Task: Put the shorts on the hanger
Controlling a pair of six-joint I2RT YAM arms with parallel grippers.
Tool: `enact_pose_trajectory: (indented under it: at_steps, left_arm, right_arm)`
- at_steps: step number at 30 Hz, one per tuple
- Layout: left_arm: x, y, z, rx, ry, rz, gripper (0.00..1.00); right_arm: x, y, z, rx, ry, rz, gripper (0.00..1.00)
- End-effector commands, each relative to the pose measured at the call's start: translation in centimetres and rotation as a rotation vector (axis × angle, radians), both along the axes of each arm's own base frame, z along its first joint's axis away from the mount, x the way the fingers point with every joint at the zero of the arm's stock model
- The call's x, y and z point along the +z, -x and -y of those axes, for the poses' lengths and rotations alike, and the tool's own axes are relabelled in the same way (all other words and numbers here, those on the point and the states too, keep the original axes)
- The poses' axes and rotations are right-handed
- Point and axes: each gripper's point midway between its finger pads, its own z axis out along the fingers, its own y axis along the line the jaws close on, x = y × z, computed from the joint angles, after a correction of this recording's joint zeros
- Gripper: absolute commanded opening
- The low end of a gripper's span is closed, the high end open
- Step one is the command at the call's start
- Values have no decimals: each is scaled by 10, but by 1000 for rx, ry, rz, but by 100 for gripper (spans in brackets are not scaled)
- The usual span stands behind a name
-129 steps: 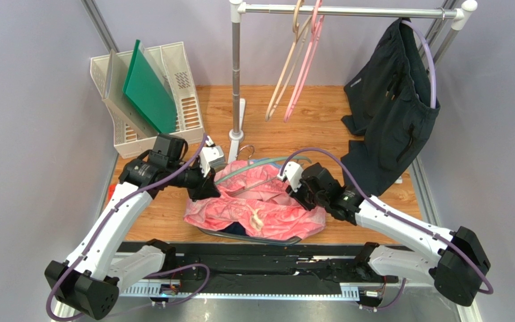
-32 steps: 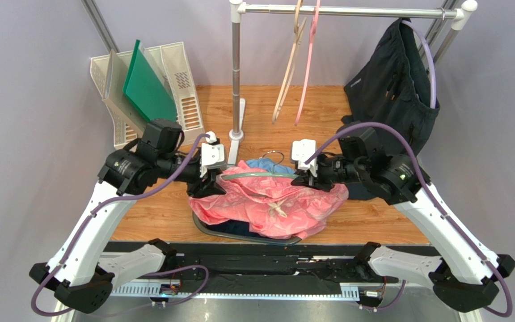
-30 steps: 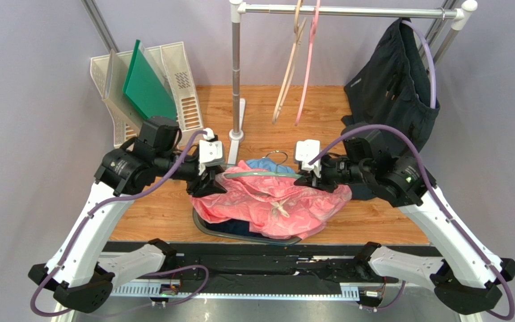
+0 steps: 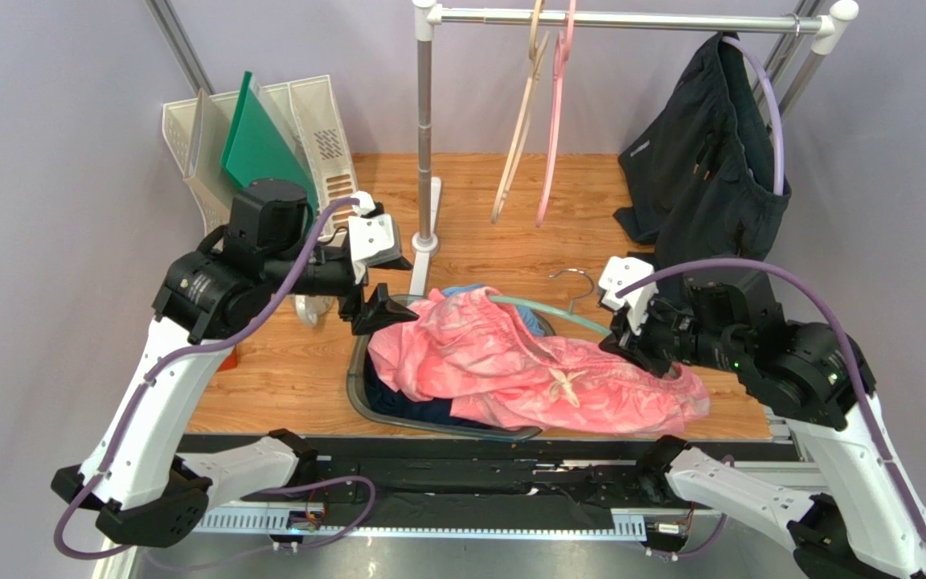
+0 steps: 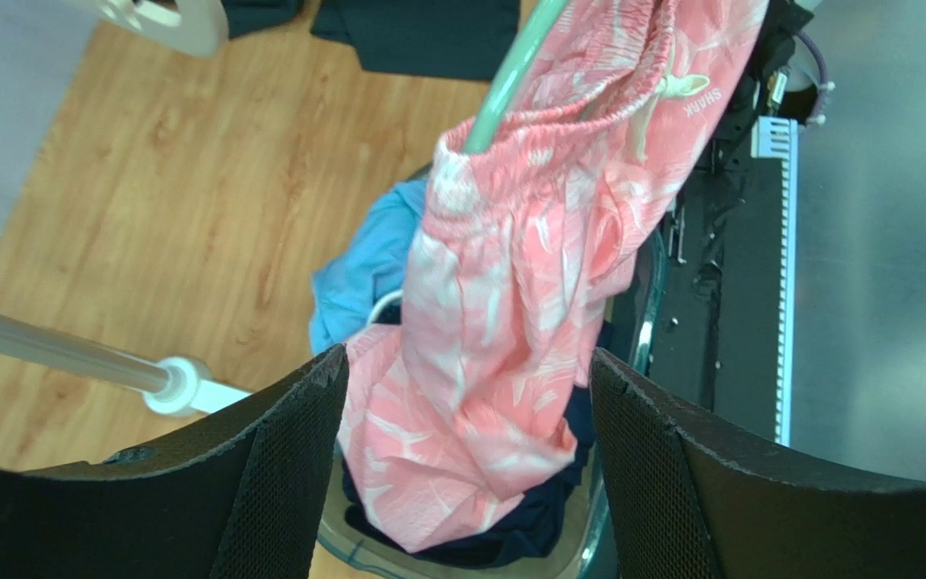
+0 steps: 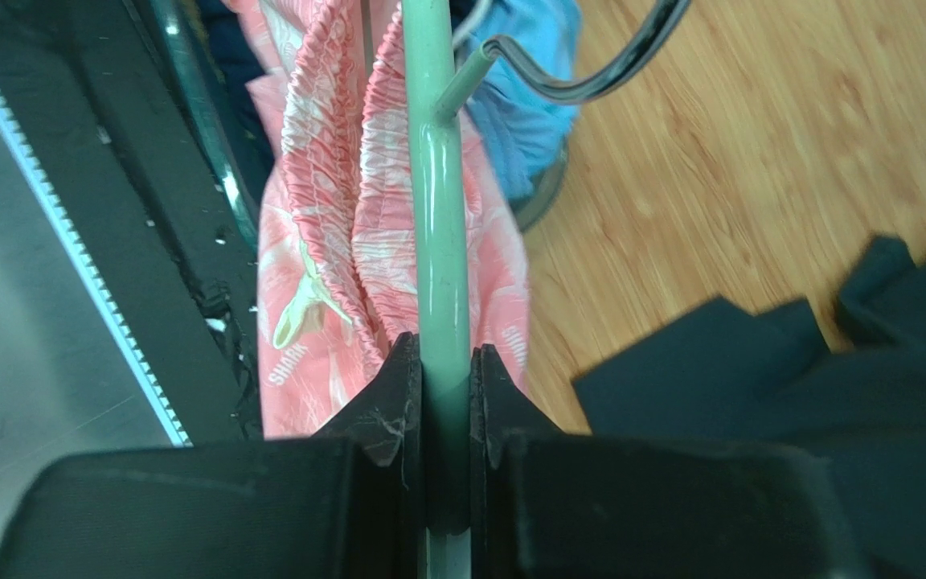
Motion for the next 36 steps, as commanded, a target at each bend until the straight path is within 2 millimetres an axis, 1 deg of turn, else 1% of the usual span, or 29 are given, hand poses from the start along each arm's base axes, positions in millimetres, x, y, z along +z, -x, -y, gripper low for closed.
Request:
enact_pose_trajectory:
  at_steps: [1,2,4,5,7,8,9,10,11,12,13,15,16,17,19,20,21,22,23,24,26,27,29,30,32,33,35,36]
  left_arm:
    - [19,-4,0,38,45,37,78]
    - [17,-5,2,32,50,26,78]
    - [15,-6,5,32,58,5,79]
    - [14,-7,6,28,59,-4,80]
    - [14,-9,9,24,66,-11,80]
    - [15,-9,11,20,68,-14,81]
    - [16,-11,11,20,70,-12,82]
    - [18,-12,12,20,73,-9,82]
    - [20,-13,13,19,76,-5,82]
    - [22,-14,13,23,81,-1,82]
    - [22,-14,14,19,84,-4,82]
    - [22,-14,16,16,87,-9,83]
    - [21,-14,16,18,86,-16,83]
    - [18,-14,15,18,83,-26,83]
    - [16,-14,15,18,81,-30,83]
    - [14,-13,15,18,79,-31,83]
    - [13,-13,14,17,77,-33,83]
    - [12,-12,14,21,75,-30,83]
    - [10,-13,13,23,71,-33,84]
    - [10,-12,13,24,68,-28,84]
    - [7,-13,12,28,61,-24,84]
    - [6,-14,11,33,57,-23,84]
    - [4,-16,11,38,52,-24,84]
    - [4,-16,11,41,51,-22,84]
    - [2,-17,11,44,47,-26,84]
    - [2,-17,11,46,46,-28,84]
    - [0,-17,10,52,43,-35,84]
    - [1,-17,9,56,42,-34,85]
  right_arm:
    - [19,-1,46,-256,9,55,0]
    - [18,-10,66,-367,59,87,0]
    - [15,-16,86,-478,97,110,0]
    - [14,-21,101,-561,132,126,0]
    - [12,-25,113,-639,154,124,0]
    - [10,-28,123,-705,175,122,0]
    - [7,-31,126,-737,185,107,0]
    - [-2,-33,132,-796,189,71,0]
    - [-7,-34,133,-819,189,48,0]
    - [-10,-36,134,-835,189,33,0]
    - [-12,-42,135,-856,193,26,0]
    - [-1,-51,140,-905,166,47,0]
    - [1,-64,139,-920,166,33,0]
    - [20,-70,139,-940,100,41,0]
    - [36,-88,139,-955,51,25,0]
    - [39,-106,142,-969,13,-20,0]
    - [69,-114,142,-958,-52,38,0]
    - [83,-120,139,-929,-97,50,0]
    - [85,-137,147,-947,-98,38,0]
    - [110,-139,147,-930,-127,107,0]
    - [121,-153,142,-879,-161,130,0]
    - [136,-157,138,-840,-190,177,0]
    - [145,-166,135,-816,-211,202,0]
    - [158,-170,135,-809,-231,244,0]
    - [167,-178,138,-825,-242,278,0]
    - [175,-185,142,-842,-254,311,0]
    - [183,-194,149,-861,-272,342,0]
    - [188,-202,151,-864,-280,364,0]
